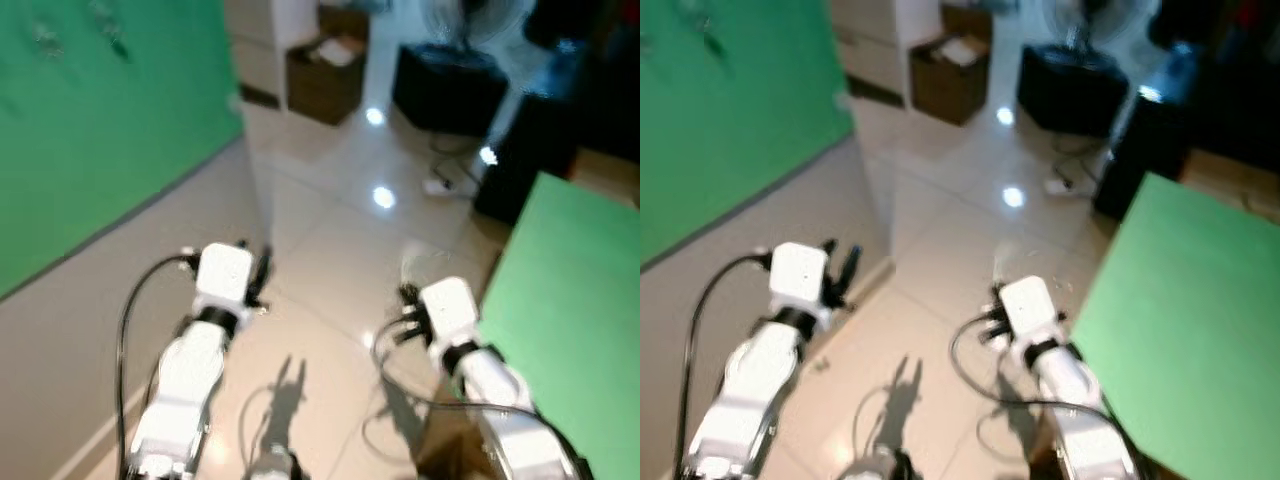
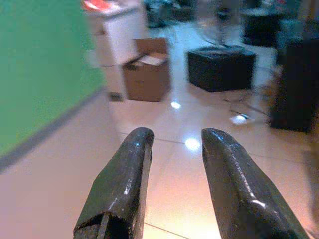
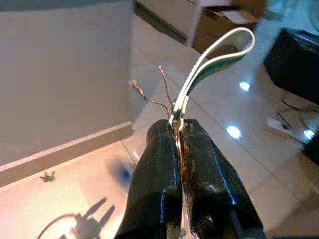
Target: Hang keys on a hook
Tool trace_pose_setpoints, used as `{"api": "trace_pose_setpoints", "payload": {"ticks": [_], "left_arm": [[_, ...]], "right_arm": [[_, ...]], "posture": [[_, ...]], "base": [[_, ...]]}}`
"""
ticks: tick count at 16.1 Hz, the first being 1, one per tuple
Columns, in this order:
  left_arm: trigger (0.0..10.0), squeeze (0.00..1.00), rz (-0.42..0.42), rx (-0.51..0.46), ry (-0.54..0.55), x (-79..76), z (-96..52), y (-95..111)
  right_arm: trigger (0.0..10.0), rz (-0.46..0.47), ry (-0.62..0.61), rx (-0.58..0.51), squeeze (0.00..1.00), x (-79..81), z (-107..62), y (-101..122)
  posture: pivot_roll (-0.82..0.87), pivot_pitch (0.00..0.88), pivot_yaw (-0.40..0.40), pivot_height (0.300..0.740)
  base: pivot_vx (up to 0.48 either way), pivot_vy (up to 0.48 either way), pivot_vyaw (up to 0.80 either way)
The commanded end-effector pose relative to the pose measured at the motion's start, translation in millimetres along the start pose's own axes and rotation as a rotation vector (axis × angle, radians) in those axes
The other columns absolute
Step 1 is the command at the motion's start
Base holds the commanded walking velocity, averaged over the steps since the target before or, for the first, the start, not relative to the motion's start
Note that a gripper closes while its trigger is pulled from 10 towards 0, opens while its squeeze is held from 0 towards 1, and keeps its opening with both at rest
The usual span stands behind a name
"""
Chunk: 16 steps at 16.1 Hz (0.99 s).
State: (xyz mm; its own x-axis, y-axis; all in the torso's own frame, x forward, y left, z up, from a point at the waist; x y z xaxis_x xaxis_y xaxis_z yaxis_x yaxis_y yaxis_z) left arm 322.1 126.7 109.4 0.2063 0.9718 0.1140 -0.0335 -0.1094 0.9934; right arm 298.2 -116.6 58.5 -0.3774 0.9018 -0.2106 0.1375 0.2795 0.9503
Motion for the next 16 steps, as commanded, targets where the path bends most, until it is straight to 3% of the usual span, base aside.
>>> {"api": "trace_pose_setpoints", "payload": {"ticks": [1, 13, 16], "left_arm": [[10.0, 0.00, -0.011, 0.001, -0.013, -4.9, -1.1, -1.7], [10.0, 0.00, 0.011, 0.005, 0.034, 2.4, -2.3, -4.6], [10.0, 0.00, 0.016, 0.002, 0.028, 1.2, -1.8, -4.1]], "right_arm": [[10.0, -0.001, -0.018, 0.001, 0.00, -8.3, -0.4, -1.8], [10.0, -0.053, 0.001, -0.040, 0.00, -15.6, 20.6, 8.9], [10.0, -0.055, -0.078, -0.061, 0.00, -24.9, 19.6, 7.5]], "posture": [[-0.11, 0.035, 0.003, 0.740], [-0.08, 0.013, -0.030, 0.740], [-0.08, 0.012, -0.024, 0.740]], "base": [[0.000, 0.000, 0.80], [0.212, 0.000, 0.80], [0.280, 0.000, 0.27]]}}
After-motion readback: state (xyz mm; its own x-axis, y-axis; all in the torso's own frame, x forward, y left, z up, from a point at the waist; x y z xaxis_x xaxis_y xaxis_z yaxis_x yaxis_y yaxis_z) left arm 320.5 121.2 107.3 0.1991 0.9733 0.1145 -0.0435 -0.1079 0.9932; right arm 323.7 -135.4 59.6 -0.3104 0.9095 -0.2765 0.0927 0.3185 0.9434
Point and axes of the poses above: a point about 5 cm out from each wrist's last joint towards the gripper, its own z axis pointing out of the wrist towards the gripper, its own y axis along the axis of the wrist's last joint, x = y × z, the point moved 6 cm from there along z, pointing out of the wrist towards the gripper, and after that the axes turned 2 degrees about -z, right-handed, at the moved point
